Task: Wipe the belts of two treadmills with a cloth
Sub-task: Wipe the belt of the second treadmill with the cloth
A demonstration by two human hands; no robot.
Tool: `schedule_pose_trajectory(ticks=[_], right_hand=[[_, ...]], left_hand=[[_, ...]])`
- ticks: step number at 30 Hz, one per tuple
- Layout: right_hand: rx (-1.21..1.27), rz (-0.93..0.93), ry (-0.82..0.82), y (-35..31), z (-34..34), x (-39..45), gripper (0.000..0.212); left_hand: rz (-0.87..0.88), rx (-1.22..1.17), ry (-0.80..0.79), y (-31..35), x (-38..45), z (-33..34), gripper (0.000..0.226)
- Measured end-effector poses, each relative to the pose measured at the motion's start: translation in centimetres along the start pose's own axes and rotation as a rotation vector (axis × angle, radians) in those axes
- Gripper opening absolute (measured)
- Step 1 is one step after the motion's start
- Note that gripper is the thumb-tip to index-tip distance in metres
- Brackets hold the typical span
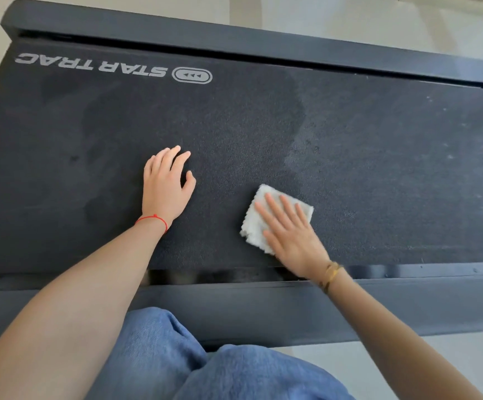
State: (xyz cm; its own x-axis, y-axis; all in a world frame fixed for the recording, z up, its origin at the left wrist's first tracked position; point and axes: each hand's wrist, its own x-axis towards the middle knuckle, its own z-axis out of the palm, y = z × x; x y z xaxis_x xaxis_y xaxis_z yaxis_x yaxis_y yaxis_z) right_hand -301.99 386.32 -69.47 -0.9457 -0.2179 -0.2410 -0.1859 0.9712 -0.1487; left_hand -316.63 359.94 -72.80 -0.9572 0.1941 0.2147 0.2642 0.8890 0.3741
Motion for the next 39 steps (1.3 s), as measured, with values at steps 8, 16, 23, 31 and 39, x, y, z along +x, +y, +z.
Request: schedule_pose_trajectory(ticks=[8, 16, 23, 31, 39], right_hand=[[-0.019, -0.135, 0.003, -6.5, 1.8, -0.3, 0.056], [0.069, -0.068, 0.034, -3.1, 2.0, -4.2, 0.056], [0.13, 0.339, 0.061, 3.1, 0.3, -0.7, 0.054], [0.066, 0.135, 0.036, 3.5, 0.3, -1.4, 0.055], [0.099, 0.041, 0.025, 11.2, -2.9, 5.8, 0.054]], left_hand=[[-0.003, -0.005, 0.026, 0.2, -0.1, 0.3, 0.041], [0.016, -0.021, 0.01, 0.0, -0.2, 0.0, 0.041], [0.015, -0.038, 0.023, 0.2, -0.2, -0.2, 0.04], [-0.006, 0.01, 0.057, 0.9, -0.1, 0.1, 0.037], [-0.145, 0.058, 0.073, 5.4, 2.1, 1.0, 0.041]])
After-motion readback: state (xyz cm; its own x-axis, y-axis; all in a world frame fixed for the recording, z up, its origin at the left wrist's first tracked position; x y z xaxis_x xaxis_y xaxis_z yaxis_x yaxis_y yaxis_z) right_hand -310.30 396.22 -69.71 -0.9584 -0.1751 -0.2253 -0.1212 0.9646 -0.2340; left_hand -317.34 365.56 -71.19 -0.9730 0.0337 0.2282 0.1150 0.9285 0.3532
